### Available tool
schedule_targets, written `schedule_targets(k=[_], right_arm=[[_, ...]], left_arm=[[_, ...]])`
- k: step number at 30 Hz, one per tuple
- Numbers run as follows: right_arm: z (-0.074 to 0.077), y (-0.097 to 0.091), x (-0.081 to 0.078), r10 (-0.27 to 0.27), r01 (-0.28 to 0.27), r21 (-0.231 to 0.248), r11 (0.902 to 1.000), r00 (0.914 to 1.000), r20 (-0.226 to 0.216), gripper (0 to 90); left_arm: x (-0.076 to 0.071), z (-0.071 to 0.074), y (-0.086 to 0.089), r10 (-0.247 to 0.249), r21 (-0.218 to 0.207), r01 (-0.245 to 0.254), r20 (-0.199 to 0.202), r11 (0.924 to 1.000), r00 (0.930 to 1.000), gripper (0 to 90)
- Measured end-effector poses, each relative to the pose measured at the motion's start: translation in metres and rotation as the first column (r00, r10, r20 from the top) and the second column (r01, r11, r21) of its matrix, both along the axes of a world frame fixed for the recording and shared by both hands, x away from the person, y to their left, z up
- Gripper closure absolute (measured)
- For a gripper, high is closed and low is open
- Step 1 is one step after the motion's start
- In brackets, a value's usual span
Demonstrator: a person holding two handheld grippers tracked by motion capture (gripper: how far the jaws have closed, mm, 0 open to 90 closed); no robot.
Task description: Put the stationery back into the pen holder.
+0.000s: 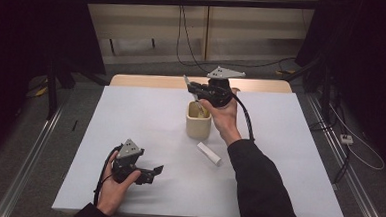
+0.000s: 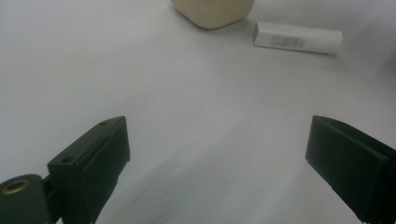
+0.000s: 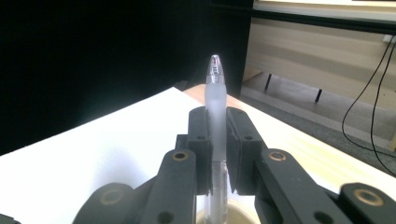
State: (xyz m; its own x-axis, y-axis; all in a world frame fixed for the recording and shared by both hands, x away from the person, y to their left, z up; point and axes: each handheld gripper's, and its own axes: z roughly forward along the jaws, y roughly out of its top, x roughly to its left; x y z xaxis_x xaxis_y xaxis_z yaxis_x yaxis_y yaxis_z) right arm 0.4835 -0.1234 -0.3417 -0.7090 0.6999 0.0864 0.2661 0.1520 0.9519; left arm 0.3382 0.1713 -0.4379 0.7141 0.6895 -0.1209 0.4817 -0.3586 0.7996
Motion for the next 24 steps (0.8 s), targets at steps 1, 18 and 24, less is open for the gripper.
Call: schedule_targets(k=[1, 18, 24], right_arm=[[-0.002, 0.000, 0.001, 0.001, -0.001, 0.001, 1.0000, 1.0000, -0.002, 81.8], [-0.032, -0.006, -0.002, -0.011, 0.011, 0.000, 0.9999, 0.9991, -0.040, 81.7], [-0.037, -0.005, -0.004, -0.015, 0.014, -0.023, 0.9996, 0.9988, -0.047, 80.8]], left_arm=[[0.000, 0.000, 0.000, 0.000, 0.000, 0.000, 0.000, 1.0000, 1.0000, 6.3], [-0.001, -0.001, -0.002, 0.015, 0.009, -0.015, 0.010, 0.9998, 0.9998, 6.3], [-0.001, -0.001, -0.001, 0.002, 0.000, -0.002, 0.007, 1.0000, 1.0000, 6.3]])
